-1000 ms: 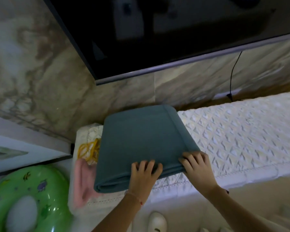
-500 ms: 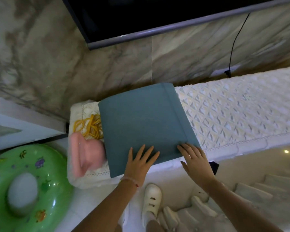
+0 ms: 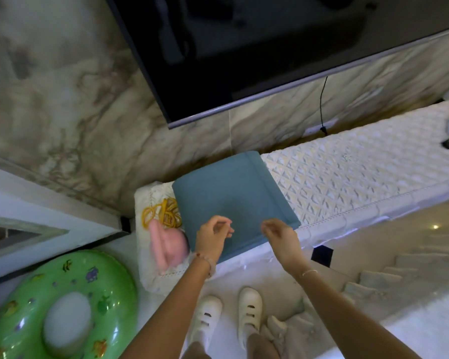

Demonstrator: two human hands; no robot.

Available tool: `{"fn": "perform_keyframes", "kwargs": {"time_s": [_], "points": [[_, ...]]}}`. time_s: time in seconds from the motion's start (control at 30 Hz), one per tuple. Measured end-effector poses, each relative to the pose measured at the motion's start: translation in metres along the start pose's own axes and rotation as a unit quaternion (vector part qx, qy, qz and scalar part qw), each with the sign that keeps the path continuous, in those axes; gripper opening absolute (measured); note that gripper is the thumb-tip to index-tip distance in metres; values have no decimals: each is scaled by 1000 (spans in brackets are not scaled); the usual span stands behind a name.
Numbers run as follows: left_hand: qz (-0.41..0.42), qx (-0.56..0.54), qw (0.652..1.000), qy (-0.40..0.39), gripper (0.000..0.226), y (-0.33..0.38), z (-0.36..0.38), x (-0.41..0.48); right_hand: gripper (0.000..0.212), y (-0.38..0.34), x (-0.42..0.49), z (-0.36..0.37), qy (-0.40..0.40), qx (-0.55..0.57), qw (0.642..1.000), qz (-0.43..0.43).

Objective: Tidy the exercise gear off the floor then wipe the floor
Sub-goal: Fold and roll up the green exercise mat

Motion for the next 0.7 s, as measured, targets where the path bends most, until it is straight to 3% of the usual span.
{"fn": "perform_keyframes", "kwargs": {"time_s": [0.17, 0.3, 0.43, 0.53, 0.7], "points": [[-93, -115, 989, -8, 19, -16, -16, -14, 16, -7, -18, 7, 12, 209, 973, 95], [-214, -164, 963, -19, 14, -68, -19, -20, 16, 47, -32, 55, -28, 388, 879, 276], [-308, -184, 933, -27, 13, -132, -20, -18, 46, 103, -40, 107, -35, 495, 778, 385], [-343, -182, 921, -35, 28, -172, -14, -7, 64, 125, -25, 139, -30, 498, 771, 395], [-355, -170, 919, -28, 31, -210, -11, 16, 76, 135, 10, 176, -49, 480, 798, 362]]}}
Point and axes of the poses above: each hand's wrist, its own x-axis towards the middle knuckle, its own z-axis out of the palm, y = z × x, the point moved 10 cm from there along x, towards the middle knuckle, and after that the axes turned 4 degrees about -x, right-handed, at the moved point
